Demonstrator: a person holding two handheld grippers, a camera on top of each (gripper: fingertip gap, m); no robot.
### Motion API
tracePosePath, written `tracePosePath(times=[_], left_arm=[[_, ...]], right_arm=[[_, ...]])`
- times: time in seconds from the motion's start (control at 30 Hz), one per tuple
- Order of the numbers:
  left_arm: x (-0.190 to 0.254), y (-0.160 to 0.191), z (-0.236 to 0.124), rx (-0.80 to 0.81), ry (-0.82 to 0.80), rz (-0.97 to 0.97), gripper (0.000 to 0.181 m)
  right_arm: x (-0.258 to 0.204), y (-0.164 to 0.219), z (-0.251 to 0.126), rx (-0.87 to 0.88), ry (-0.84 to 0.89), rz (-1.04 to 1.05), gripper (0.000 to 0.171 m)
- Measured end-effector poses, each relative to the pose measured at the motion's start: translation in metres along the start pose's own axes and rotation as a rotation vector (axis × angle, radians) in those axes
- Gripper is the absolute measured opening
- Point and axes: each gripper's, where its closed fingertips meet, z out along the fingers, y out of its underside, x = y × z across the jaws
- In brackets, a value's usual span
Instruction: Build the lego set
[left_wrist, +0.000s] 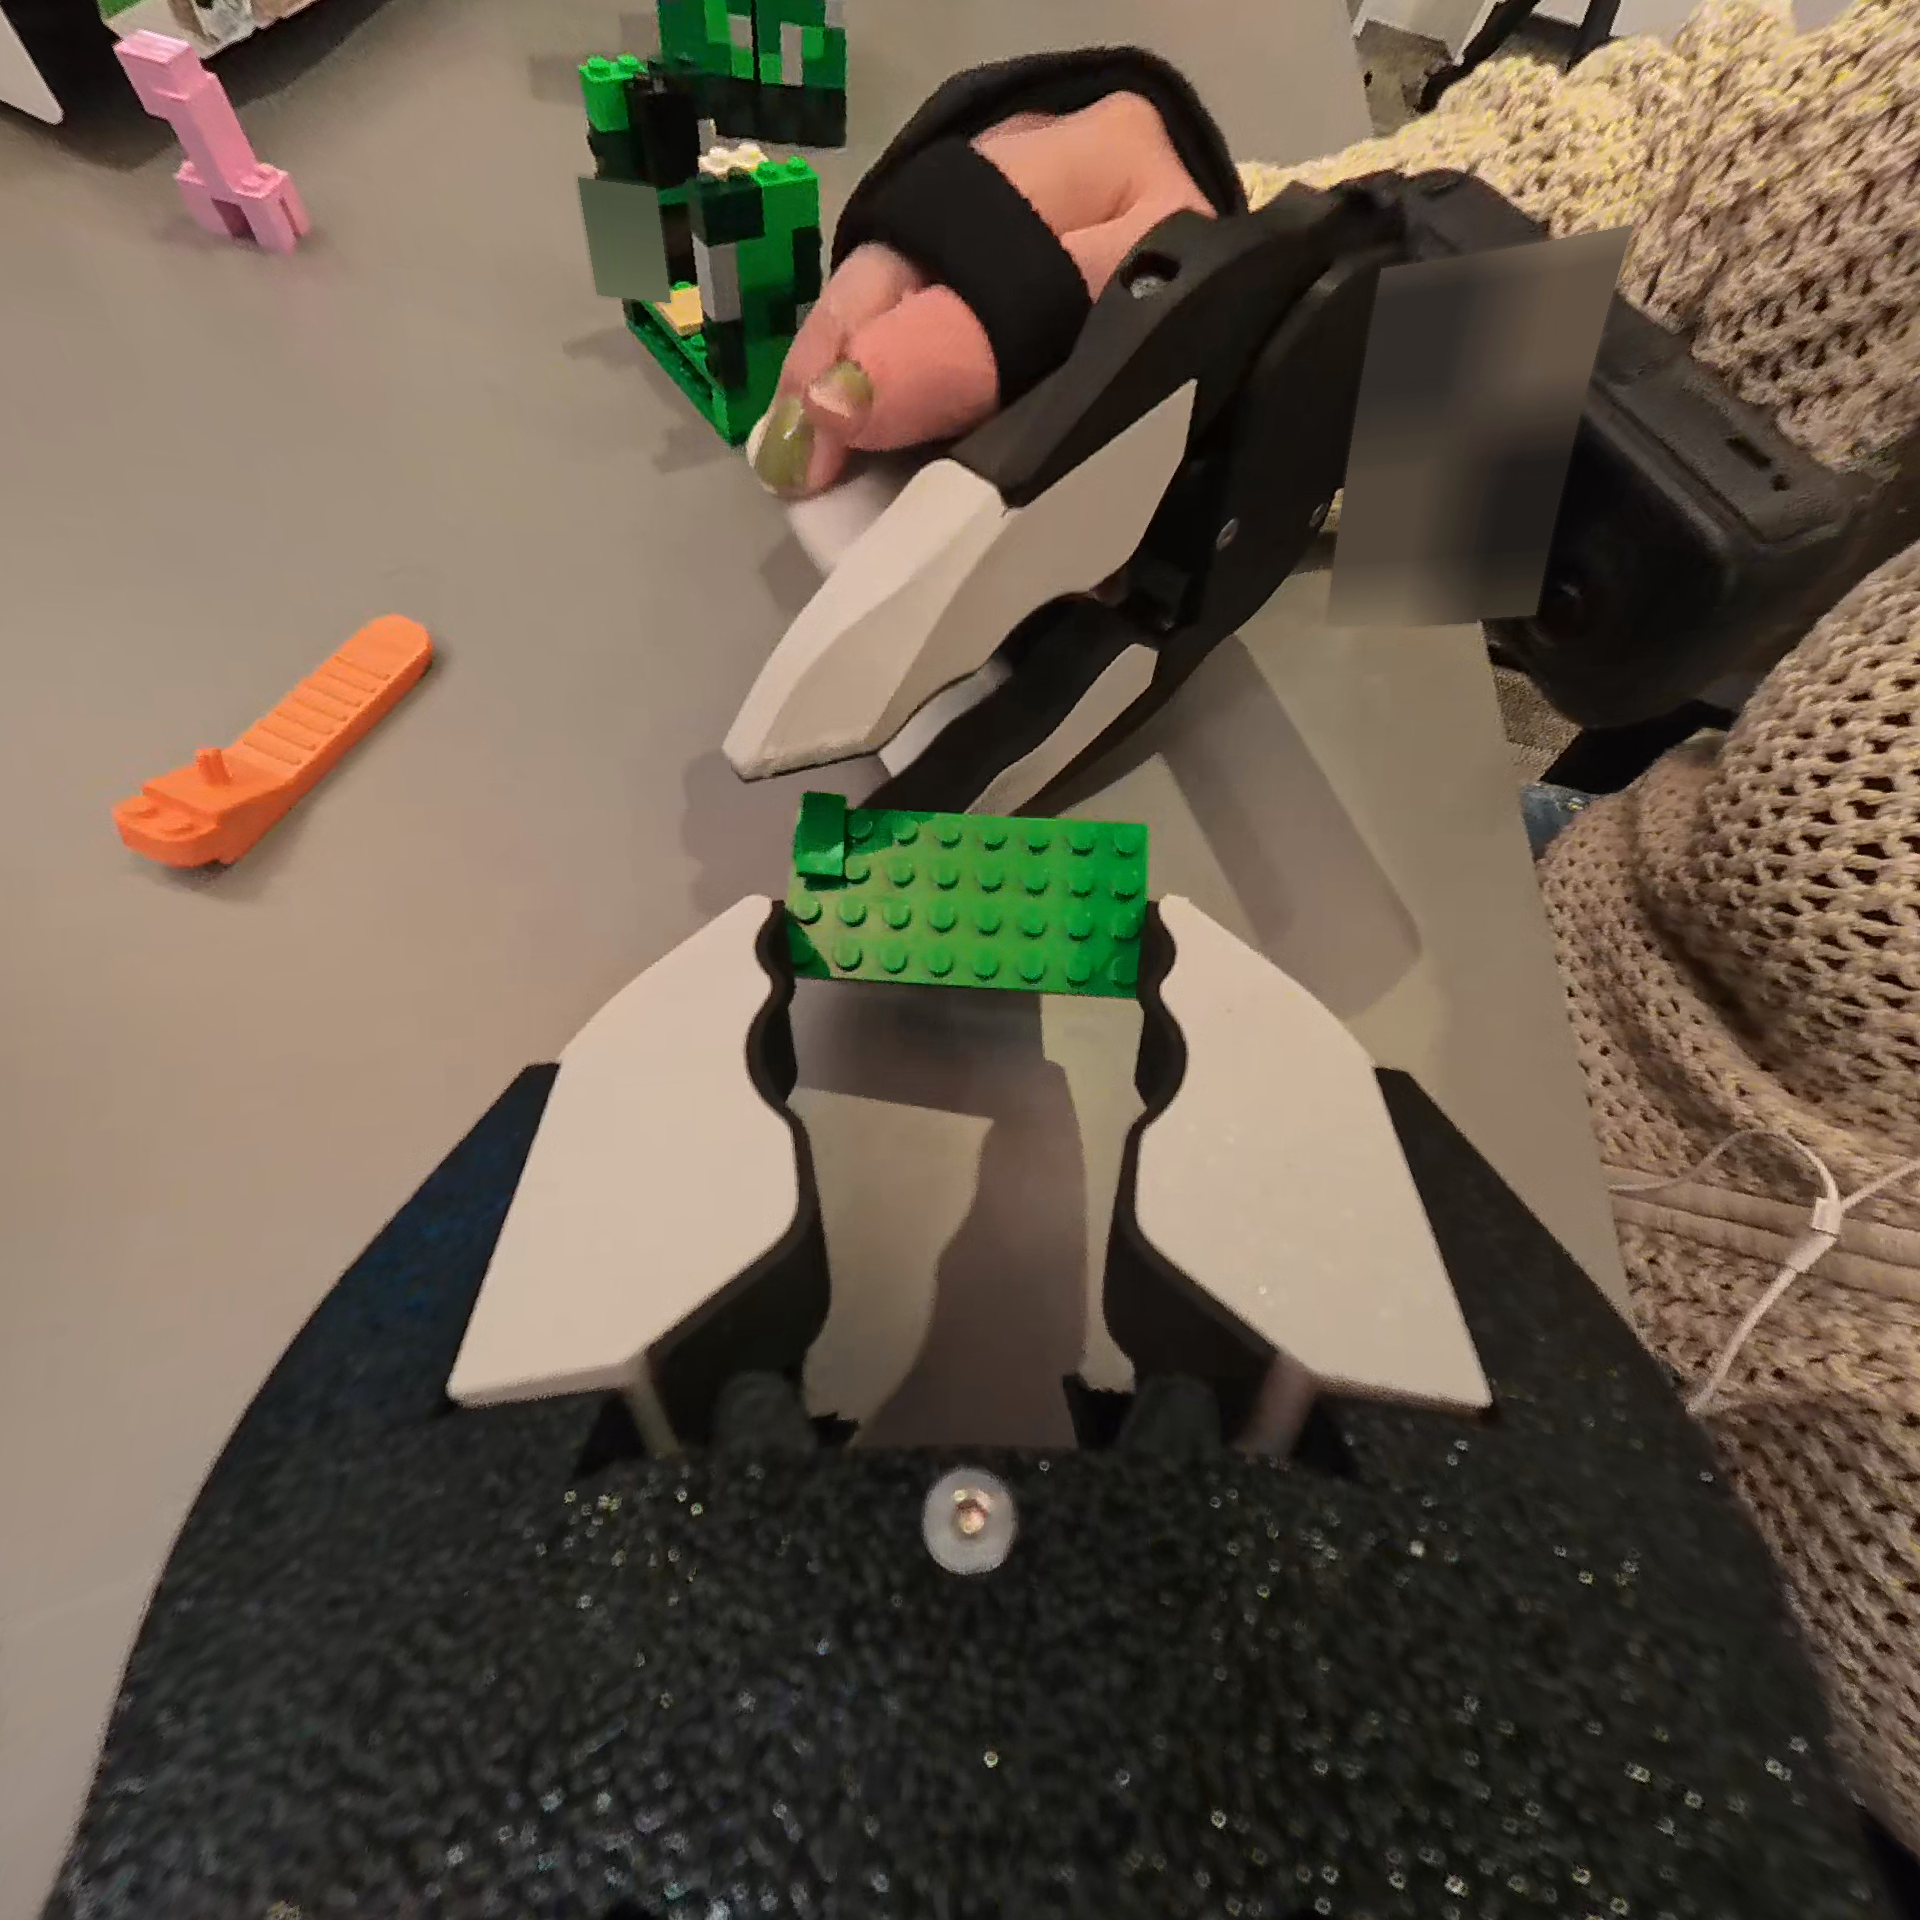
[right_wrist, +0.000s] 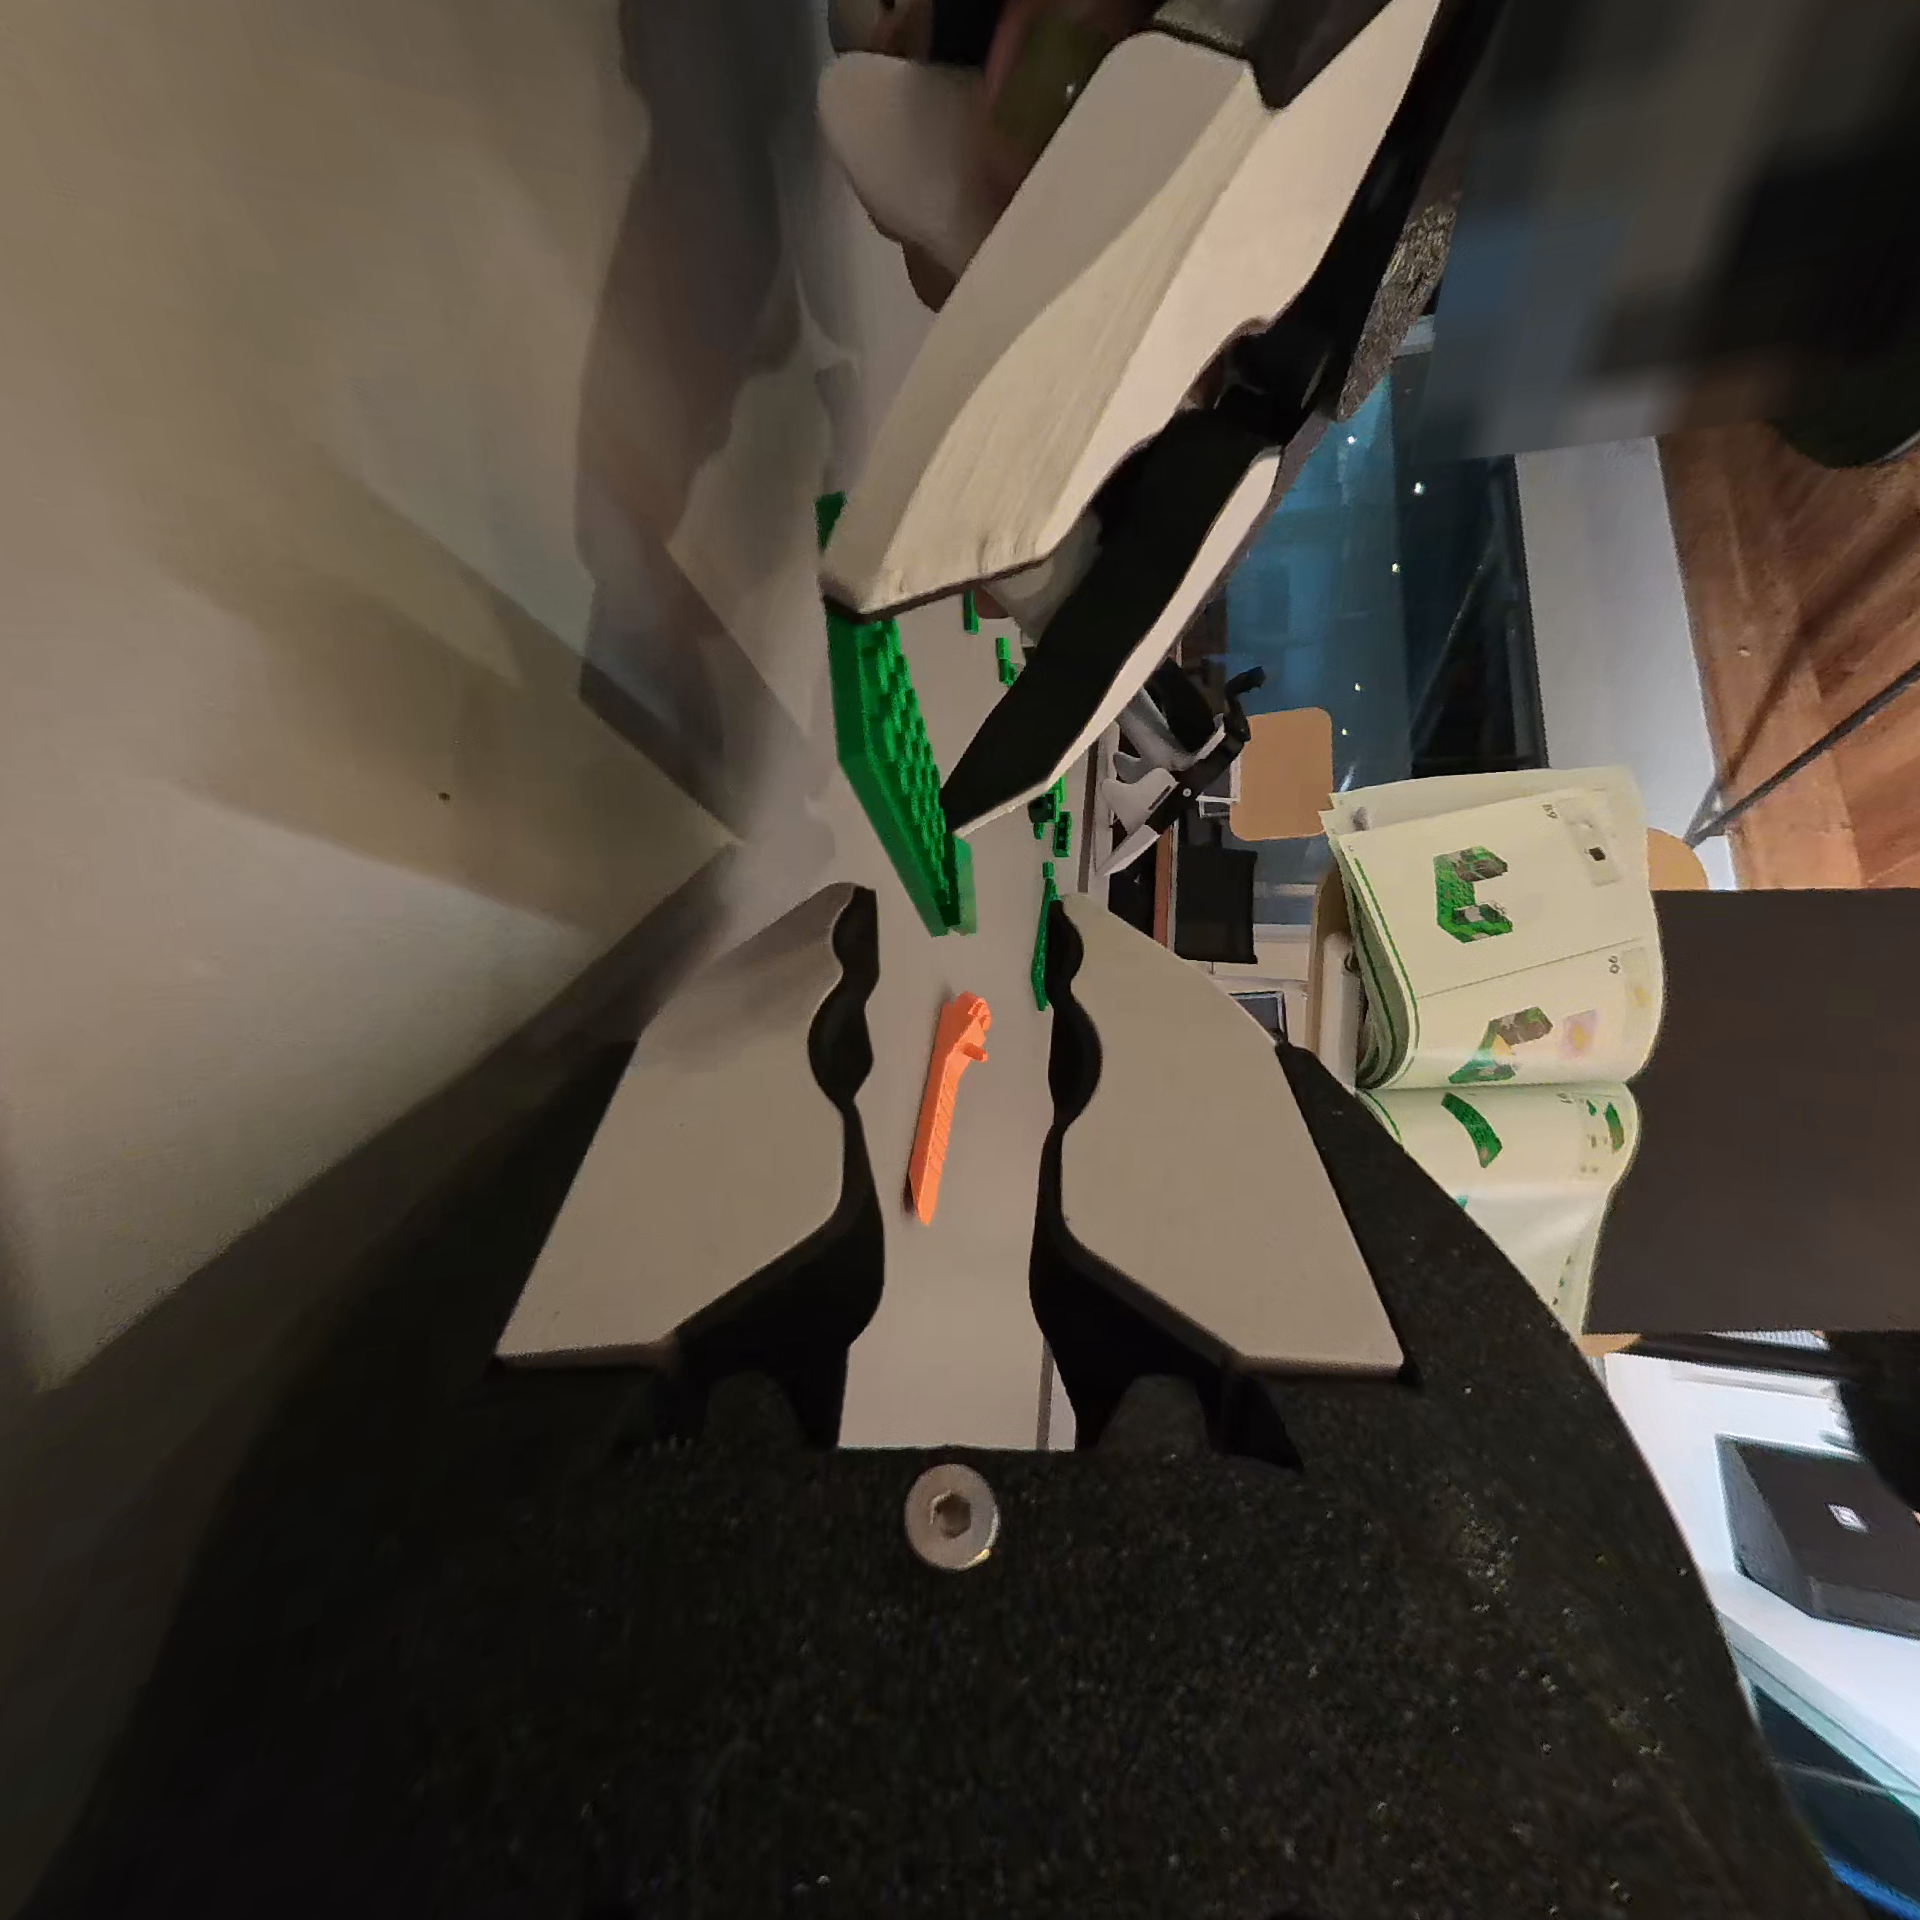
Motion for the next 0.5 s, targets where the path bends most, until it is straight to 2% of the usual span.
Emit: tracePosePath(times=[0.2,0.27,0.5], left_arm=[[0.0008,0.0015,0.0022,-0.010,0.001,-0.006,0.063],[0.0013,0.0015,0.0029,-0.010,0.003,-0.006,0.063],[0.0004,0.0049,0.0062,-0.028,-0.012,0.013,0.063]], right_arm=[[-0.0044,-0.0041,0.0010,-0.018,0.001,-0.087,0.020],[-0.0059,-0.0045,0.0013,-0.026,0.006,-0.120,0.009],[-0.0092,-0.0025,0.0012,-0.067,-0.029,-0.124,0.009]])
